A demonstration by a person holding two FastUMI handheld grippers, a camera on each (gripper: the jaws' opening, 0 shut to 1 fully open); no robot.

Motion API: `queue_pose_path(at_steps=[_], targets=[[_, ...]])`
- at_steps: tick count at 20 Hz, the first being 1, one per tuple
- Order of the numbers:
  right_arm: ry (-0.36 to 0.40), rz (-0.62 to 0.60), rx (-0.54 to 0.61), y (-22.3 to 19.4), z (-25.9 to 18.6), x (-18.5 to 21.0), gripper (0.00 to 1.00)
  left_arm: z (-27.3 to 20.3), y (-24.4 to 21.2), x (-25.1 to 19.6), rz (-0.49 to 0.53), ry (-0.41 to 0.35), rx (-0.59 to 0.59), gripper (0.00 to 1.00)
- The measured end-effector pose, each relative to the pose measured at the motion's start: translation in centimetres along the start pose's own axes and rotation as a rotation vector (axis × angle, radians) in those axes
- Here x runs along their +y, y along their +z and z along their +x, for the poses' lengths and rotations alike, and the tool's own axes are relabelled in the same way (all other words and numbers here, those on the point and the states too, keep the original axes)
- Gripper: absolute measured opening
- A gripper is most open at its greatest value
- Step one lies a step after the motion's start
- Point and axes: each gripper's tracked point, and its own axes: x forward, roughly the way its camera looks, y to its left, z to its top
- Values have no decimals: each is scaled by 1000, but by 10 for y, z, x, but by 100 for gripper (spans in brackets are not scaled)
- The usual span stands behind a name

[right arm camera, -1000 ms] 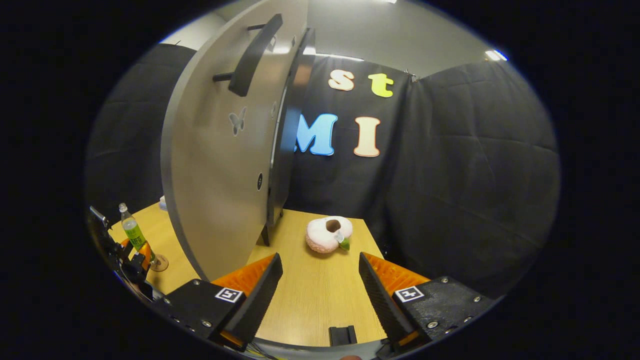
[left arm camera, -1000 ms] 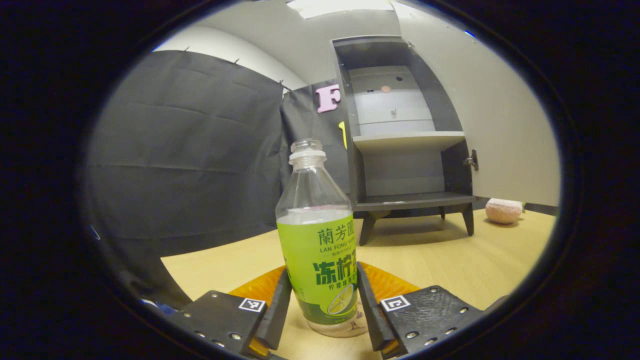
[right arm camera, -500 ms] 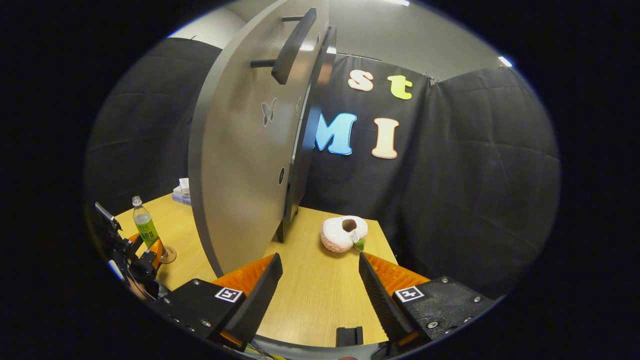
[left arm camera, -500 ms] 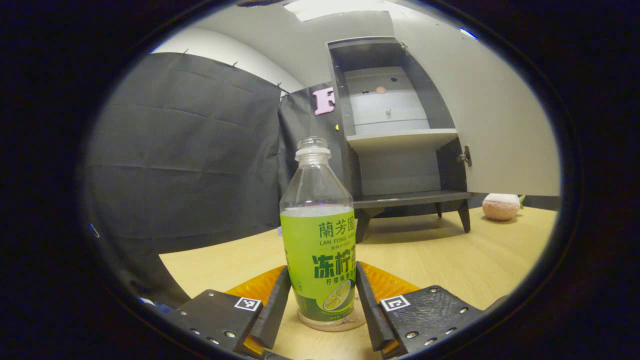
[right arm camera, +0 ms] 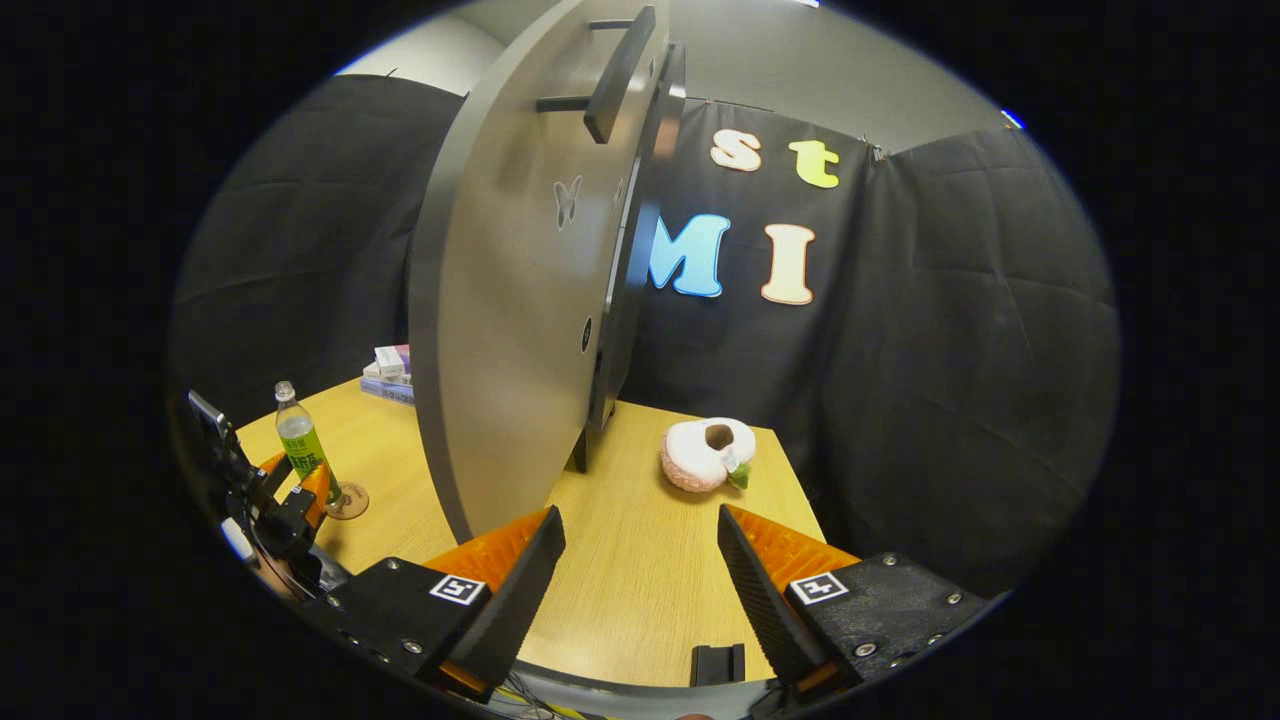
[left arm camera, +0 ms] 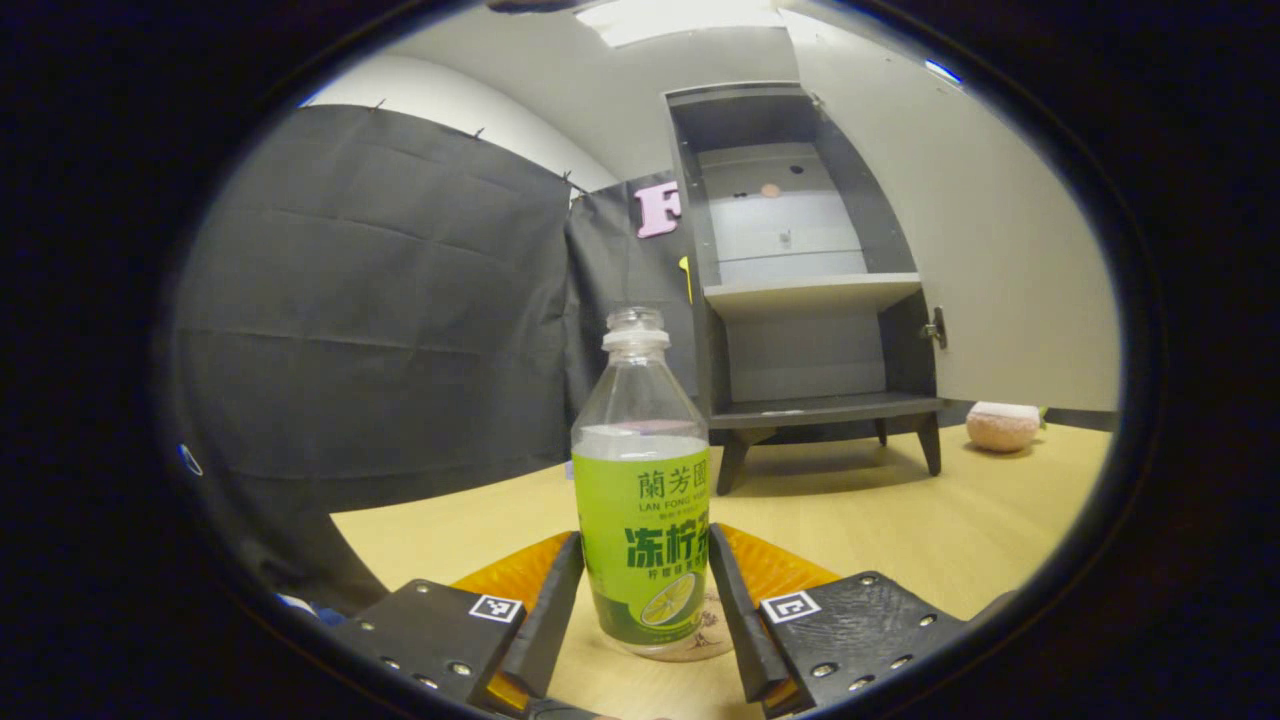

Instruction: Open the cabinet door with the right hand, grasp the bottle in the cabinet with the left hand and place it on the coaster, then close the cabinet door with the right hand.

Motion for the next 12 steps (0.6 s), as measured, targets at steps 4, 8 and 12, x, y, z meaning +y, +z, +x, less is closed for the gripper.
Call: queue_pose_path(at_steps=[4,8,12], targets=[[5,2,22,-7,0,0,95,-7,0,-1,-13,8,-11,71],[16,0,31,-10,-2,5,95,-10,-6,-3,-21,6,-9,72],[46,-20,57,-20,-1,16,95,-8,-9,1,-25,6,-23,71]])
